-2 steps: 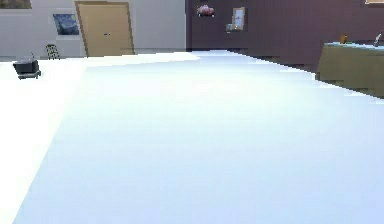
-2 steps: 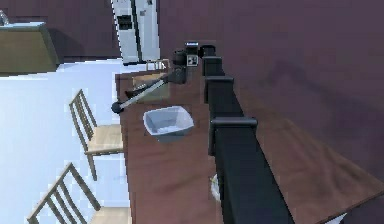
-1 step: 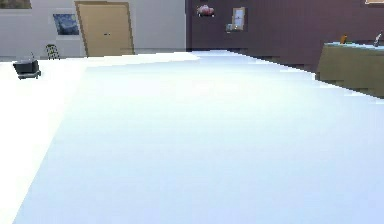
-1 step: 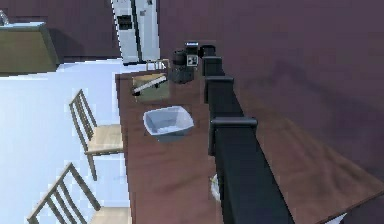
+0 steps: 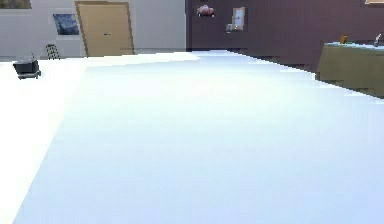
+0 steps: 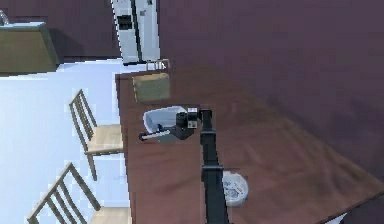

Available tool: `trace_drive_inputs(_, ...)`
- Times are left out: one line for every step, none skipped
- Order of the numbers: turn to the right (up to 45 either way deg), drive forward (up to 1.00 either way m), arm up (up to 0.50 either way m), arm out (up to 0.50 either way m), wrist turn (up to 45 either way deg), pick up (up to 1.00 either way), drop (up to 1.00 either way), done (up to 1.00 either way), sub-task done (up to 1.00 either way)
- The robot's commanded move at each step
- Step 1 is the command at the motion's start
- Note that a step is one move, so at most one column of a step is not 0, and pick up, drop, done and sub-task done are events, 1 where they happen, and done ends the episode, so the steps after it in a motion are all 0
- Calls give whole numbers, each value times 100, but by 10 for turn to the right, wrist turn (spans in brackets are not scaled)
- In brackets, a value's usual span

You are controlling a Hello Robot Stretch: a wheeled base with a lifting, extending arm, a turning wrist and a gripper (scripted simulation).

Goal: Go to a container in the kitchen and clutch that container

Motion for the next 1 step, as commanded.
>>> trace_drive_inputs(0, 0, 0, 0, 0, 100, 0, 0, 0)
